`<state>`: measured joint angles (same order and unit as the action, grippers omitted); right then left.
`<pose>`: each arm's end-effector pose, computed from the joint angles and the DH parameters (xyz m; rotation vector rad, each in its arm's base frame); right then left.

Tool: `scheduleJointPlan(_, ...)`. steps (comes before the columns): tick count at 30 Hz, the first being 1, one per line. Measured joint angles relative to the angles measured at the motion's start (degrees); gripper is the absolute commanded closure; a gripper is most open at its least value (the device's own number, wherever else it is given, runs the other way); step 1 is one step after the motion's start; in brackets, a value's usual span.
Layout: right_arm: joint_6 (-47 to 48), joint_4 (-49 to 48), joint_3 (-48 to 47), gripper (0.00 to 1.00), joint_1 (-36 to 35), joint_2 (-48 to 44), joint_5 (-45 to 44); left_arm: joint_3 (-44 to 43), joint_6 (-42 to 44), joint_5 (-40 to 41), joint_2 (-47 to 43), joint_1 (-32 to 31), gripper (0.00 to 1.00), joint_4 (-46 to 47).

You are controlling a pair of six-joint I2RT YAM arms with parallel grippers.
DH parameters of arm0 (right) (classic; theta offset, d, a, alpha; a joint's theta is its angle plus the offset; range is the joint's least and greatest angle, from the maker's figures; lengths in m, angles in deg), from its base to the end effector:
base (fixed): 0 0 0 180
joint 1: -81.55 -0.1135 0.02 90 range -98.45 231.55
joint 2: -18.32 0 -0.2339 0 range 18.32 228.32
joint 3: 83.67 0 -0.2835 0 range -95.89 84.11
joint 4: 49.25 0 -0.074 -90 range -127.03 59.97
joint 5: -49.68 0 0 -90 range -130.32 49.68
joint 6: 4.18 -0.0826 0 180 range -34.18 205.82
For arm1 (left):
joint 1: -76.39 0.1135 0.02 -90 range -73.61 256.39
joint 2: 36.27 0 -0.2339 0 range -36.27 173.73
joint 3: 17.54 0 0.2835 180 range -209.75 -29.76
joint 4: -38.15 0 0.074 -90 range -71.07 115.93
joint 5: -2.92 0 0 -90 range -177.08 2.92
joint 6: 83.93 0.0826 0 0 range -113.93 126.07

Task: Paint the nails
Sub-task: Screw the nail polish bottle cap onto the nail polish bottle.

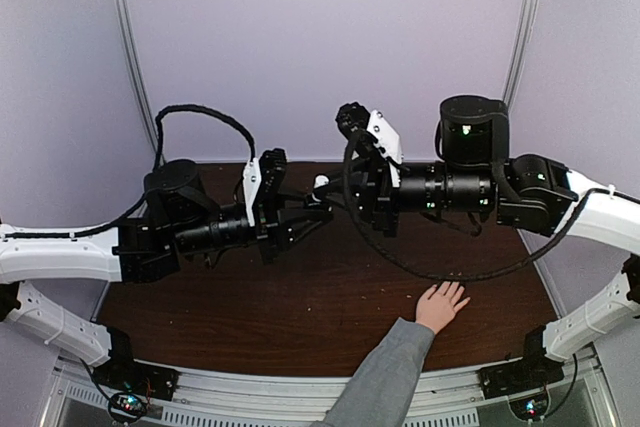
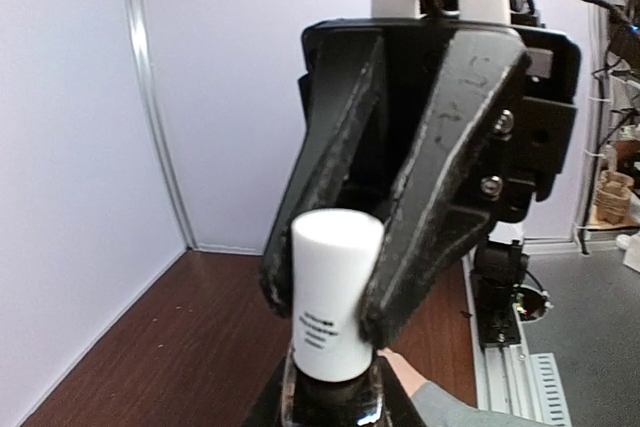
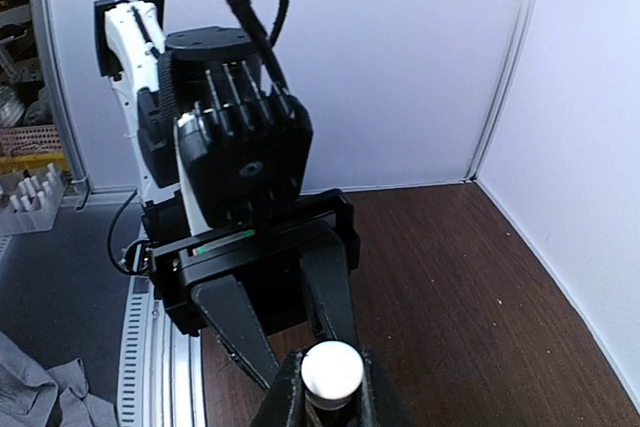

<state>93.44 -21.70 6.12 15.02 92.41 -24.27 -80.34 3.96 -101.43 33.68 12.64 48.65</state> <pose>0.1298 0.3563 0.3868 -1.2920 1.3542 0.9762 0.1474 -0.3453 0.3069 1.0064 1.2687 -1.0947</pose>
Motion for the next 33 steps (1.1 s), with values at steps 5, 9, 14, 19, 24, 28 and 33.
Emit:
scheduleJointPlan(5, -4.11, -4.07, 0.9, 1.0, -0.07, 2.27, -10.49, 0.02, 1.36, 11.91, 2.05, -0.02, 1.0, 1.6)
scheduleJointPlan(9, -7.08, -7.87, 3.82, 1.0, -0.26, 3.15, -18.21, -0.26, 1.55, 18.53, 5.66, -0.13, 1.0, 3.98)
scheduleJointPlan(14, -10.14, -9.64, 4.92, 0.99, -0.26, 5.29, -23.89, -0.31, 1.33, 24.3, 8.9, -0.13, 1.0, 5.29)
scheduleJointPlan(19, -10.86, -10.69, 5.27, 0.83, -0.28, 5.25, -25.27, -0.31, 0.96, 24.5, 9.11, -0.13, 1.0, 6.21)
scheduleJointPlan(24, -9.92, -10.73, 6.75, 0.73, -0.37, 3.61, -25.33, -0.33, 0.46, 21.92, 8.37, -0.09, 1.0, 5.44)
scheduleJointPlan(28, -8.22, -10.4, 8.79, 0.54, -0.33, 0.81, -25.16, -0.9, 0.13, 18.32, 7.06, 0.02, 1.0, 3.32)
scheduleJointPlan(33, -5.51, -9.9, 9.92, 0.4, -0.02, -2.97, -22.36, -1.62, -0.15, 13.07, 5.86, 0.07, 1.0, 1.11)
